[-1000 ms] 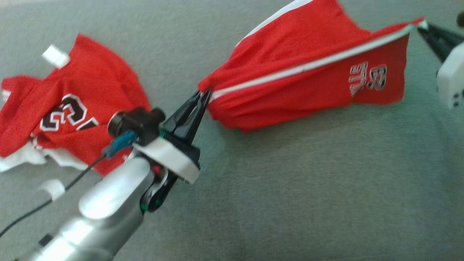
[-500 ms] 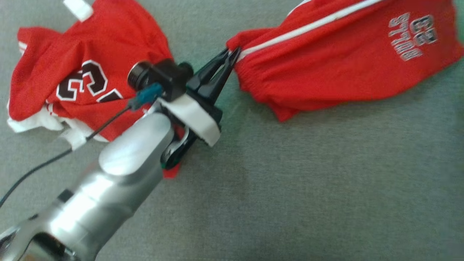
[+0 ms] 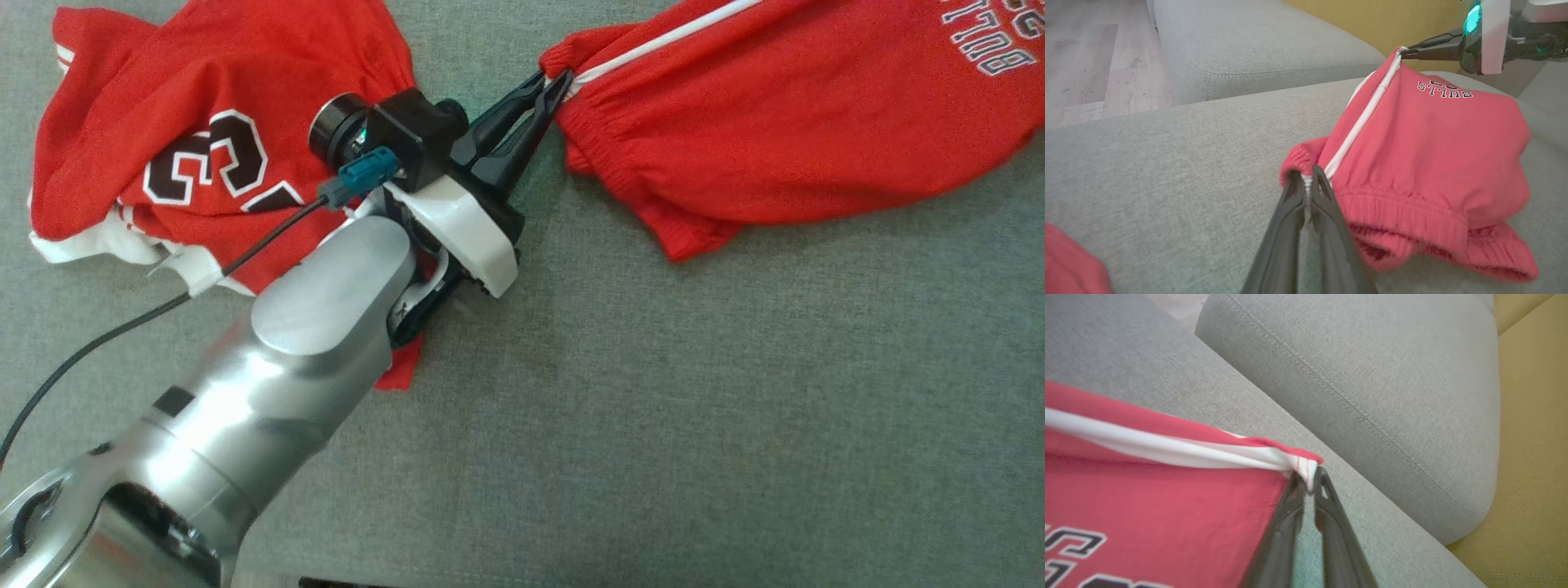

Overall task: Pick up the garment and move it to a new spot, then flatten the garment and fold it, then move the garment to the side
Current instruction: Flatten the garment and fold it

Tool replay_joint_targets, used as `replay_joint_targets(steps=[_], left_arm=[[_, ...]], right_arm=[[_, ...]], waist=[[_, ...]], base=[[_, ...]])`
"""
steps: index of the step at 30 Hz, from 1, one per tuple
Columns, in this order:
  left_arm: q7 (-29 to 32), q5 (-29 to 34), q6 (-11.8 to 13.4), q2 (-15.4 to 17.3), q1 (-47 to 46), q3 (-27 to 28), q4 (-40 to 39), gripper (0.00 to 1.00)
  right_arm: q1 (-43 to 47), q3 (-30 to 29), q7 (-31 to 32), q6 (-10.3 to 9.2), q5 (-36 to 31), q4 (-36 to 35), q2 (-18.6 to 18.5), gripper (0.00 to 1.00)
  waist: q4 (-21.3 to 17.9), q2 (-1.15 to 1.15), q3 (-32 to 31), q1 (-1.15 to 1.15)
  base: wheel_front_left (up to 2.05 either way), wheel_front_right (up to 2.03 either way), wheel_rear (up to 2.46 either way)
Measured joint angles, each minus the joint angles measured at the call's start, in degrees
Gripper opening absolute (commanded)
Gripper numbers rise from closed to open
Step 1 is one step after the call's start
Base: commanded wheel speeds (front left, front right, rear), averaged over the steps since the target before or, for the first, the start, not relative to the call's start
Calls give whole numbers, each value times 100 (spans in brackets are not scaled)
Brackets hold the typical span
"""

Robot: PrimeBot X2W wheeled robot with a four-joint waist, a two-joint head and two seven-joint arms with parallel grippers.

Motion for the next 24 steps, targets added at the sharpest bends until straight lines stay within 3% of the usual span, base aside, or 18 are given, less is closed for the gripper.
replay_joint_targets(steps=[1,2,9,13,17,21,24], left_arm=[[0,5,-7,-7,-17,-21,44,31],[-1,4,-7,-21,-29,-20,105,100],[-168,-147,7,27,-27,232,354,100],[-313,-318,183,170,211,782,233,100],[-335,-305,403,375,701,1519,-344,100],[-354,88,609,448,1279,2301,-1100,100],[-355,344,659,434,1835,2686,-1460,100]], right_arm=[[-38,13,-31,0,34,79,37,100],[-44,14,-122,0,57,151,89,100],[55,-55,-955,0,263,628,392,100],[444,-561,-1666,-1,708,932,695,100],[749,-920,-1939,-1,909,821,1048,100],[1071,-1610,-1985,-1,972,388,1327,100],[1473,-2436,-2011,-1,742,-10,1501,100]], waist=[[1,0,4,0],[-5,0,-3,1],[-120,0,-272,-1],[-258,0,-630,-1],[-408,0,-985,-2],[-572,0,-1345,-2],[-694,1,-1612,-2]], base=[[0,0,0],[0,0,0],[0,0,0],[0,0,0],[0,0,0],[0,0,0],[0,0,0]])
